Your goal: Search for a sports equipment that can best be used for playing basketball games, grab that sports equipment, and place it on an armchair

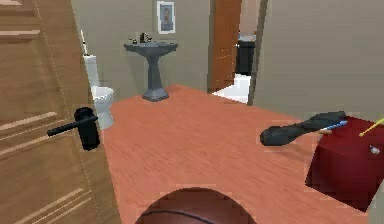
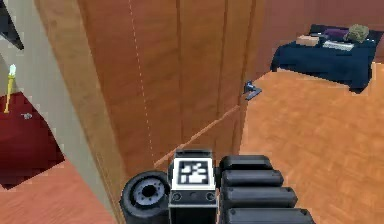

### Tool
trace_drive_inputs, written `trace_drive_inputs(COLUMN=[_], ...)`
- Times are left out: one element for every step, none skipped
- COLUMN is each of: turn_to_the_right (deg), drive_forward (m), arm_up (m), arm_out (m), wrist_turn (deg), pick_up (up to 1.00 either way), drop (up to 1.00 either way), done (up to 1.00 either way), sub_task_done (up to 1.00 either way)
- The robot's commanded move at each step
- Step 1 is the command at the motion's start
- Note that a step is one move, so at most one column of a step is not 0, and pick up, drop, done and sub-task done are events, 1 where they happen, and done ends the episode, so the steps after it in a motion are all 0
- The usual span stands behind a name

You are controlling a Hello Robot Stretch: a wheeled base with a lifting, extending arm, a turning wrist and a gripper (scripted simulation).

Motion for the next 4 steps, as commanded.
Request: trace_drive_inputs(turn_to_the_right=[12.0, 0.0, 0.0, 0.0], drive_forward=[0.00, 1.00, 1.00, 1.00], arm_up=[0.00, 0.00, 0.00, 0.00], arm_out=[0.00, 0.00, 0.00, 0.00], wrist_turn=[0.0, 0.0, 0.0, 0.0], pick_up=[0.00, 0.00, 0.00, 0.00], drop=[0.00, 0.00, 0.00, 0.00], done=[0.00, 0.00, 0.00, 0.00], sub_task_done=[0.00, 0.00, 0.00, 0.00])
